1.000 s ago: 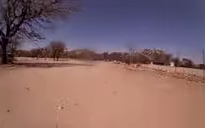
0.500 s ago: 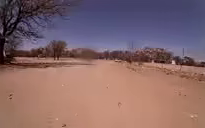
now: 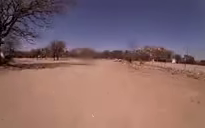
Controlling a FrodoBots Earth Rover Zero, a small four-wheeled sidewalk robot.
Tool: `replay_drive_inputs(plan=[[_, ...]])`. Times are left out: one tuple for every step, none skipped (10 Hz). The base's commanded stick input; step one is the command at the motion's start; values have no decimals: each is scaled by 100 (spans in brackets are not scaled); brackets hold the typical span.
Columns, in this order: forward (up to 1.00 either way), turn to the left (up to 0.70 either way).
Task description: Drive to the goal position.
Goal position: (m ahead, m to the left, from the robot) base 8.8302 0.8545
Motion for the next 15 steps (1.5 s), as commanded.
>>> replay_drive_inputs(plan=[[100,0],[100,0],[100,0],[100,0],[100,0],[100,0],[100,0],[100,0],[100,0],[100,0],[100,0],[100,0],[100,0],[100,0],[100,0]])
